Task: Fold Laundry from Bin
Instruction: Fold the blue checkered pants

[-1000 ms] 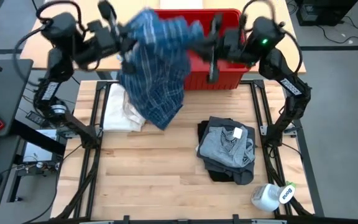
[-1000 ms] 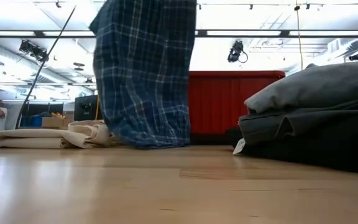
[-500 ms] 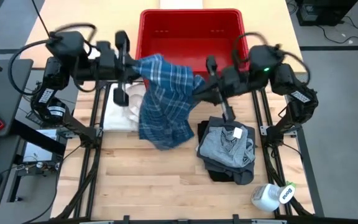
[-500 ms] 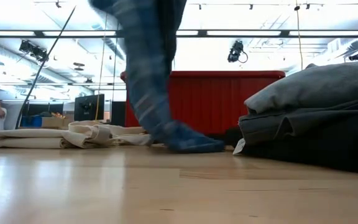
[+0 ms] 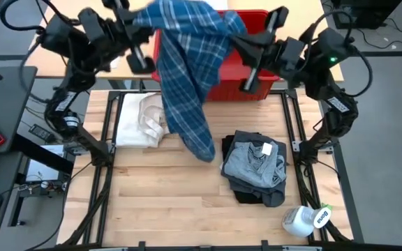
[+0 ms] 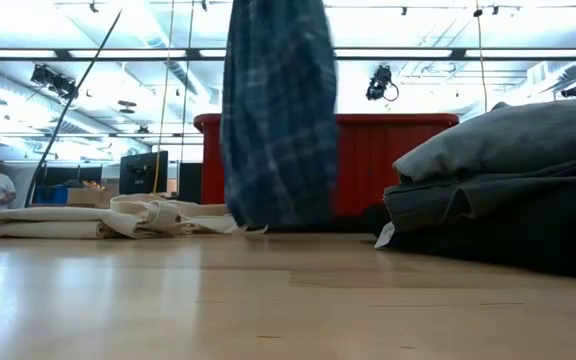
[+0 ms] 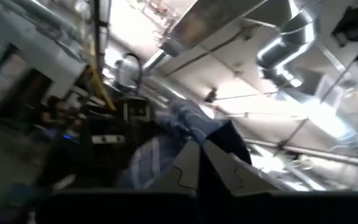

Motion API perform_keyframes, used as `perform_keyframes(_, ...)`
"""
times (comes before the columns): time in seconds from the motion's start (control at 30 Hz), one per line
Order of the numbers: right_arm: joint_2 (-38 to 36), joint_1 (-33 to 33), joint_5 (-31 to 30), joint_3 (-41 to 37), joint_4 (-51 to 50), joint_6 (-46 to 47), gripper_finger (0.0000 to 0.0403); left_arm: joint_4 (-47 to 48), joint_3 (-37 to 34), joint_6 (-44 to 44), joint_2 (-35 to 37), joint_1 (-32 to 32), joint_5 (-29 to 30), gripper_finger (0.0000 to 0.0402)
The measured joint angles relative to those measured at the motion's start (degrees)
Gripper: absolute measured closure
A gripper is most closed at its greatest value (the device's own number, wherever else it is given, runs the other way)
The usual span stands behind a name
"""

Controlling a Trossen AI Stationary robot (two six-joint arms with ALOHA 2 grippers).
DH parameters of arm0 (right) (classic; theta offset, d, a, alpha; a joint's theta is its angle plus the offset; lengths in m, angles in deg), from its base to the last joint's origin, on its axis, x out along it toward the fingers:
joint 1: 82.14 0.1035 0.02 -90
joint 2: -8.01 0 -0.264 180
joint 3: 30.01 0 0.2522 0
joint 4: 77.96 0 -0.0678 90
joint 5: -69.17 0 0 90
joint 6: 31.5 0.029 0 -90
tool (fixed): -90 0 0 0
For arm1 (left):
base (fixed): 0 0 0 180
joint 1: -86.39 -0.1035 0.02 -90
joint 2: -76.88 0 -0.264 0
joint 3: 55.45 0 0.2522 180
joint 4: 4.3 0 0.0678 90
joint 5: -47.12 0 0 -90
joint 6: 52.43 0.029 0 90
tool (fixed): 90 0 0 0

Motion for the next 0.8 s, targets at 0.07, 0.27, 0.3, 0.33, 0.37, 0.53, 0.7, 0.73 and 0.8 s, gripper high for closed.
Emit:
perform_keyframes(0.07, 1.01, -1.96, 0.43, 0.0, 2.33, -1.61, 0.0388, -4.24, 0.0, -0.82, -1.03, -2.26, -1.65, 0.0401)
perform_keyframes(0.27, 4.83, -7.84, -0.7, 0.08, 7.29, -6.75, 0.0388, -7.48, 0.38, -6.76, -4.86, -11.02, -4.15, 0.0401)
perform_keyframes(0.3, 5.55, -8.55, -2.71, 0.11, 8.07, -8.42, 0.0388, -7.47, 0.39, -7.78, -5.47, -12.84, -4.17, 0.0401)
perform_keyframes(0.33, 6.19, -9.24, -5.18, 0.11, 8.84, -9.69, 0.0389, -7.21, 0.37, -9.34, -6.0, -14.84, -4.21, 0.0401)
perform_keyframes(0.37, 6.72, -9.91, -7.27, 0.11, 9.27, -10.43, 0.0389, -7.06, 0.37, -11.38, -6.42, -16.76, -4.63, 0.0401)
perform_keyframes(0.53, 7.53, -11.22, -10.68, 0.07, 5.6, -11.09, 0.0389, -5.81, 0.33, -29.81, -6.96, -26.16, -17.3, 0.0401)
perform_keyframes(0.7, 6.64, -8.02, -11.5, 0.07, -2.85, -10.51, 0.0389, -5.43, 0.32, -39.41, -6.46, -27.92, -29.31, 0.0401)
perform_keyframes(0.73, 6.28, -7.08, -11.74, 0.09, -5.11, -9.44, 0.0389, -4.99, 0.31, -40.63, -6.12, -27.9, -31.58, 0.0401)
perform_keyframes(0.8, 5.31, -5.27, -10.99, 0.09, -10.82, -5.8, 0.0389, -3.37, 0.31, -43.44, -5.12, -27.63, -36.87, 0.0401)
